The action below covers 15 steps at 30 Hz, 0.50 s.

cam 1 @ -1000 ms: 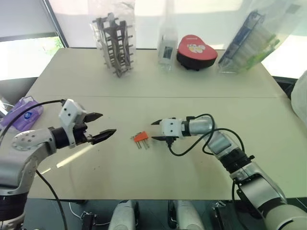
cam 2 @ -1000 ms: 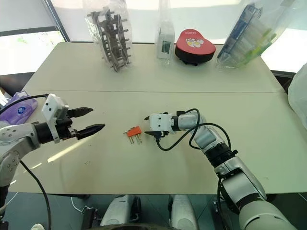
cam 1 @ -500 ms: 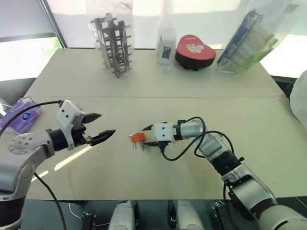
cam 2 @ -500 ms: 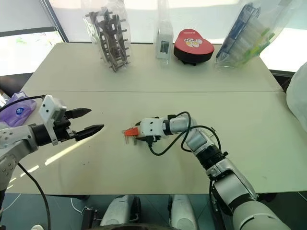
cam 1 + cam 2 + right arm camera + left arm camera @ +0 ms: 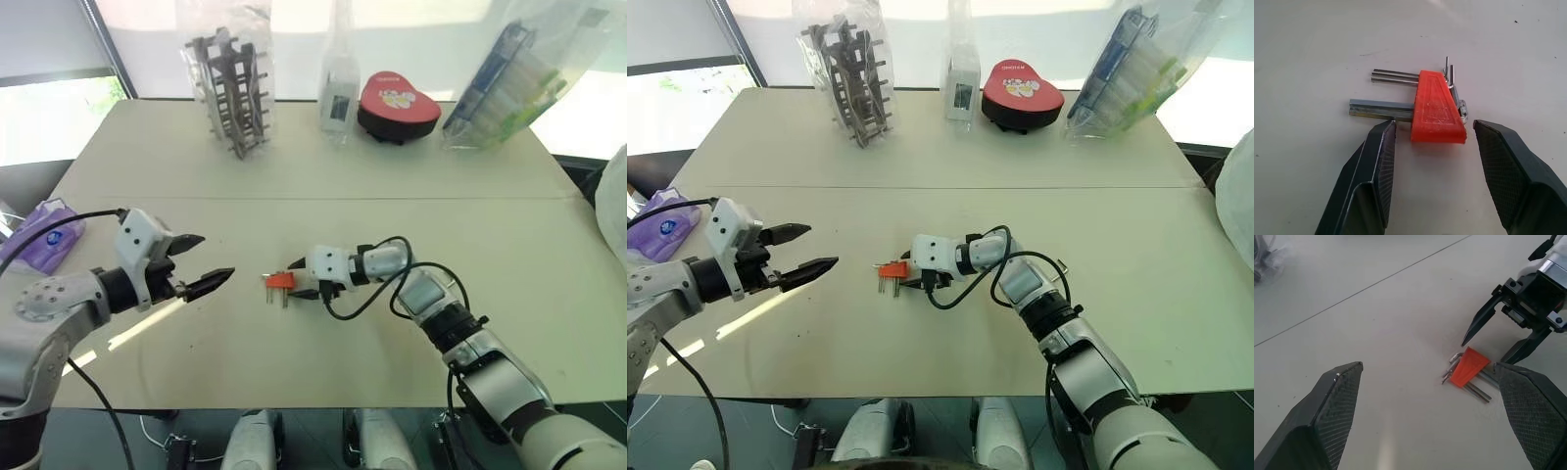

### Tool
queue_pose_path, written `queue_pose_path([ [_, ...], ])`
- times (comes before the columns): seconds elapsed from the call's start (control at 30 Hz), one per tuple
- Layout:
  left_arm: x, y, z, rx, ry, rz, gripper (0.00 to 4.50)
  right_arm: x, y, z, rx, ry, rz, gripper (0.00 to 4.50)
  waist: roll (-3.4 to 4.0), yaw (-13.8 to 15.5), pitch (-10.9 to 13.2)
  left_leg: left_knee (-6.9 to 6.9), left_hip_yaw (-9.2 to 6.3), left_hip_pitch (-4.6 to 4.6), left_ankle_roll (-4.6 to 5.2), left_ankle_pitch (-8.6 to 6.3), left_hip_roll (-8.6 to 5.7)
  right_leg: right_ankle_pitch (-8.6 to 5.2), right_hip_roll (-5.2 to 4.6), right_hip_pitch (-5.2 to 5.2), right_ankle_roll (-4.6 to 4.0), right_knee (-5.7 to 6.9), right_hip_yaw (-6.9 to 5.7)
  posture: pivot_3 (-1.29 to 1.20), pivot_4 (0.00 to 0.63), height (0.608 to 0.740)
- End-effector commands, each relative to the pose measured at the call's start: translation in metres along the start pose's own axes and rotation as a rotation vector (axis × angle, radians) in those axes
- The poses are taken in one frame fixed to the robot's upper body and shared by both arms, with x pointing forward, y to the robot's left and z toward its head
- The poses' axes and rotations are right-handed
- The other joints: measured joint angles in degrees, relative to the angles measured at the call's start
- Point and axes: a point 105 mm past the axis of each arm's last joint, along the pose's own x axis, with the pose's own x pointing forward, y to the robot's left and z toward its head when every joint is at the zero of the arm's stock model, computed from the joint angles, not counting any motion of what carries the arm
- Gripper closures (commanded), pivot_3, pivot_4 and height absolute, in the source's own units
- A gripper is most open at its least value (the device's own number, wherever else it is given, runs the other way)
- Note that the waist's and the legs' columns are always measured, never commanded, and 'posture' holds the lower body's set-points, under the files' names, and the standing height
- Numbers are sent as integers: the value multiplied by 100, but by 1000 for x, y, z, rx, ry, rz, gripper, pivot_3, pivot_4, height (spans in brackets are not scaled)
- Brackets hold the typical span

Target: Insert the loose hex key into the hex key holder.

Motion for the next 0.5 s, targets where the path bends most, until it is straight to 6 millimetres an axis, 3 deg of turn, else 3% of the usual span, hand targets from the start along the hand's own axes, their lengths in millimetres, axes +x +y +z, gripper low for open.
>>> queue_pose_path([
  [0.03, -6, -1, 9, 31, -30, 17, 46, 1, -5, -8, 24, 29, -8, 1910, 1, -10, -1, 0, 0, 1, 1, 0, 0, 0, 0, 0, 0, 2, 0, 0, 150, 740],
  [0.1, -7, -1, 8, 30, -29, 20, 46, 3, -6, -9, 26, 31, -6, 1910, 1, -15, -1, -2, -1, 4, 4, -2, 0, 0, 0, 0, -1, 5, 0, 0, 150, 740],
  [0.27, -8, -1, 7, 22, -31, 28, 0, 6, -6, -12, 8, 42, -6, 3491, 2, -18, -3, -5, -2, 8, 3, -2, 0, 0, 0, 0, -1, 11, 0, 0, 150, 740],
  [0.37, -6, 0, 9, -8, -57, 19, 0, 0, -10, -8, -29, 18, -39, 3486, 2, -12, -3, -6, -3, 8, 3, -2, 1, -2, 0, 1, -3, 13, 0, 0, 150, 740],
  [0.5, 2, 0, 25, -82, -140, -34, 0, -24, -34, 16, -199, -66, -234, 3486, 2, 36, -1, -5, -3, 4, 0, 0, -1, -2, -3, 1, -4, 12, 0, 0, 150, 740],
])
